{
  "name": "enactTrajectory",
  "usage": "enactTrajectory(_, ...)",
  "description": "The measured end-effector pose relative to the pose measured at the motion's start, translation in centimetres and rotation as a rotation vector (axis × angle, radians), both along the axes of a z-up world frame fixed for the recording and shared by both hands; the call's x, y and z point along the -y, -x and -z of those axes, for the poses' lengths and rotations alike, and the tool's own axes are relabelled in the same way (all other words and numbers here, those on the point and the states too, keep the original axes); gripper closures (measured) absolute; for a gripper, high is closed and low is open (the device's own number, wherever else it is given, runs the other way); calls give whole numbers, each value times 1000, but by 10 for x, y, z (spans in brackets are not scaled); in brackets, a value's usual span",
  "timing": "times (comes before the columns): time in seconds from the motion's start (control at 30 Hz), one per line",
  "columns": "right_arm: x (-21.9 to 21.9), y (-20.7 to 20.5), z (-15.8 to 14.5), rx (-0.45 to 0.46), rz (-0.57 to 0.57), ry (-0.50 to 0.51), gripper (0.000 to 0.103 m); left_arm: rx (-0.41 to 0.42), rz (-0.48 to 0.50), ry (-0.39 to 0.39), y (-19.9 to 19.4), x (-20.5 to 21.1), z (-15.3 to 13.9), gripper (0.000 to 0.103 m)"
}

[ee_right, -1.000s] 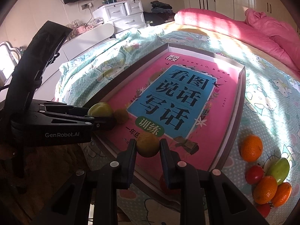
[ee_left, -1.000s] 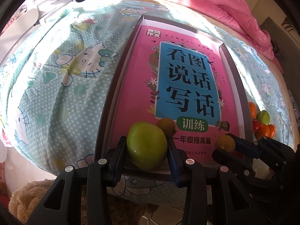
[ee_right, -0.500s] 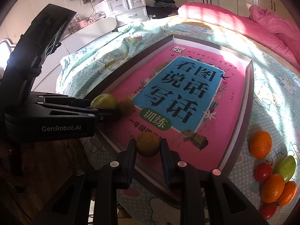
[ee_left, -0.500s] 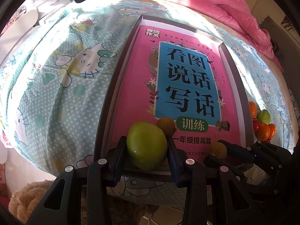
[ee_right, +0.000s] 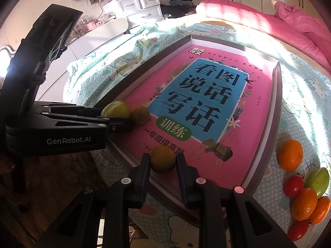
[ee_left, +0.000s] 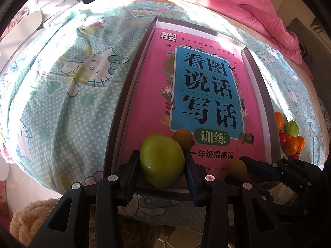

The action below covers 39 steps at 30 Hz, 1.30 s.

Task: Organize fruits
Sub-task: 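Lower the green apple and the brown fruit toward the book's edge with both tools, then open the left tool to release the green apple while the right tool releases the brown fruit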

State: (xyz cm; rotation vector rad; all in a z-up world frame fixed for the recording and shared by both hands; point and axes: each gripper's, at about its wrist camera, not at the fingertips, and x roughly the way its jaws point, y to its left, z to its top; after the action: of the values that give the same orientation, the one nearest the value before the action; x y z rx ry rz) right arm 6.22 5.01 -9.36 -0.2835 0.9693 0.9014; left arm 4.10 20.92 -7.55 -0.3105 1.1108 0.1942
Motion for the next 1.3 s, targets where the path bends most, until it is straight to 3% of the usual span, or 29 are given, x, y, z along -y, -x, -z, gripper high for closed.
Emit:
enactTrajectory(0.57, 1, 2, -5, -14, -3, -27, 74, 15, -6, -8, 2, -2, -4, 59)
enactTrajectory(0.67, 1, 3, -7, -14, -3, -34, 70, 44, -7, -21, 5, -1, -11, 54)
enactTrajectory(0.93, 4, 3, -11, 0, 5, -46, 69, 67, -9, -30, 6, 0, -16, 53)
enactTrajectory(1.03, 8, 3, -13, 3, 17, -54, 65, 87, -7, -37, 8, 2, -21, 42)
enactTrajectory(1.3, 18, 0, -20, 10, 54, -78, 62, 117, 2, -66, 10, 12, -30, 39)
